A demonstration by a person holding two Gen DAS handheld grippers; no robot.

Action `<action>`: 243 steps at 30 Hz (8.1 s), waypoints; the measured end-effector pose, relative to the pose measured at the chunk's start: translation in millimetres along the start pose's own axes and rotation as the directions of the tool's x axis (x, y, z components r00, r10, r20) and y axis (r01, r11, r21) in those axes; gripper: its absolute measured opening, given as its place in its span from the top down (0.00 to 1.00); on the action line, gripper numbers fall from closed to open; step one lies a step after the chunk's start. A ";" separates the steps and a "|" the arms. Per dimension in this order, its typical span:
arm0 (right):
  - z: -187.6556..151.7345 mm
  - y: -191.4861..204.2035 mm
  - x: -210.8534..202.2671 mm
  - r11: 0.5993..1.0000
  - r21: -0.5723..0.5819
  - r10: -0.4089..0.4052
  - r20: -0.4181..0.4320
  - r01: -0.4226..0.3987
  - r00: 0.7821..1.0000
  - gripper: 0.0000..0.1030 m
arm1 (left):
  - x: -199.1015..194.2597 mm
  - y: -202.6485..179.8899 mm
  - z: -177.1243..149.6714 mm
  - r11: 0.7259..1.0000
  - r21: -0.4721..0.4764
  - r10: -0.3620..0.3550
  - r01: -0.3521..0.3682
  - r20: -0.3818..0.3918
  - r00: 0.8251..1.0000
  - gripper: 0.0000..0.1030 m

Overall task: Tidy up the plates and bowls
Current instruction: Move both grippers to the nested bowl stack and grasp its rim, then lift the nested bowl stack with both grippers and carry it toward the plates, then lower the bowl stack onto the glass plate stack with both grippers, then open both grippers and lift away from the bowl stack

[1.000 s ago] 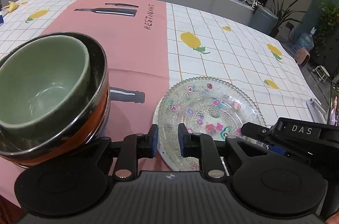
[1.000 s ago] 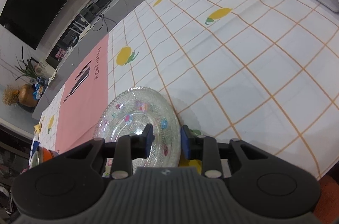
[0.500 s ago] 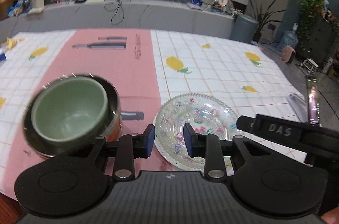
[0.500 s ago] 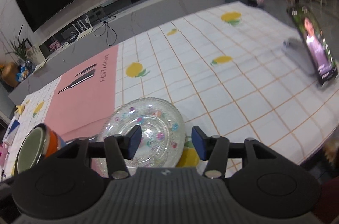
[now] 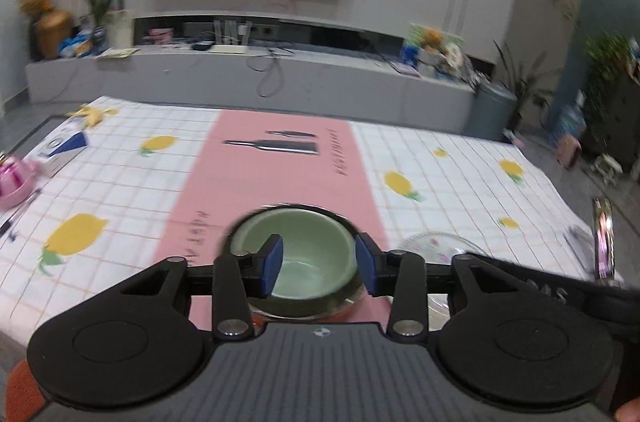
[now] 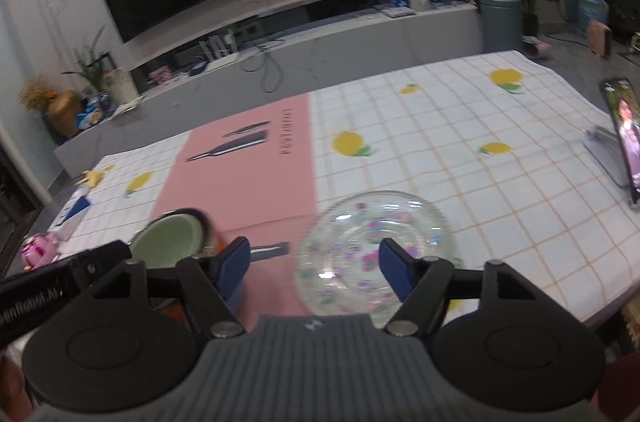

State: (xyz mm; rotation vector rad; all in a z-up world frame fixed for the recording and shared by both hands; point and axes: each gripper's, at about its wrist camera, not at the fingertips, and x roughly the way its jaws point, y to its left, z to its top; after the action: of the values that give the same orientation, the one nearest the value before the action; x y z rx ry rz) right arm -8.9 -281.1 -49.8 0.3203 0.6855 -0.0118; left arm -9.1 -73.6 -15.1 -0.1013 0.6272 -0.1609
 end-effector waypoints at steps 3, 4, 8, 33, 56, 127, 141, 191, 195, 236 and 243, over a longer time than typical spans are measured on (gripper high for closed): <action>-3.9 15.3 1.0 0.999 -0.014 0.029 -0.012 -0.029 1.000 0.26 | -0.6 24.3 1.6 0.997 -0.079 0.014 -0.013 0.009 1.000 0.41; -5.4 19.2 2.2 0.999 -0.012 0.039 -0.020 -0.040 0.999 0.24 | -0.7 32.0 1.3 0.994 -0.105 0.017 -0.016 0.012 1.000 0.38; -11.9 29.8 13.1 0.996 0.036 0.080 -0.057 -0.078 0.995 0.19 | 0.5 58.7 -2.8 0.981 -0.194 0.017 -0.017 -0.001 1.000 0.31; -17.9 45.1 89.5 0.972 0.224 0.128 -0.256 -0.070 0.958 0.18 | 67.2 100.4 -23.0 0.920 -0.391 -0.079 0.005 -0.174 0.982 0.28; -22.6 27.0 130.1 0.899 0.421 0.274 -0.327 -0.120 0.905 0.33 | 113.5 116.0 -35.0 0.820 -0.566 -0.254 0.083 -0.231 0.939 0.38; 46.0 -125.2 62.4 0.843 0.530 0.240 -0.223 -0.089 0.945 0.49 | 141.4 -43.9 3.1 0.867 -0.440 -0.383 0.233 -0.293 0.876 0.46; 34.9 -136.6 90.7 0.847 0.529 0.215 -0.264 -0.045 0.940 0.49 | 168.7 -43.2 -10.8 0.862 -0.453 -0.399 0.227 -0.332 0.854 0.46; 12.2 -172.2 79.5 0.807 0.586 0.046 -0.181 0.071 0.982 0.92 | 179.4 21.1 -38.0 0.817 -0.571 -0.309 0.075 -0.324 0.894 0.88; 11.8 -169.1 83.0 0.815 0.574 0.025 -0.177 0.083 0.984 0.93 | 181.9 18.9 -41.7 0.821 -0.566 -0.301 0.065 -0.333 0.894 0.94; 9.4 -151.5 82.3 0.838 0.542 0.050 -0.207 0.071 0.977 0.90 | 164.7 2.1 -32.7 0.874 -0.479 -0.268 0.083 -0.331 0.905 1.00; 27.0 -117.2 41.6 0.941 0.321 -0.068 -0.124 0.105 0.990 0.73 | 125.6 -12.5 -10.1 0.976 -0.213 -0.099 0.037 -0.288 0.952 0.97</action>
State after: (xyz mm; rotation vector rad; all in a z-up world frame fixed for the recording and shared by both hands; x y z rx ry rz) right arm 26.6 -396.6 -89.7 0.6136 0.8089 -0.1951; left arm 83.6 -108.9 -93.7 -0.3029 0.9417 -0.1800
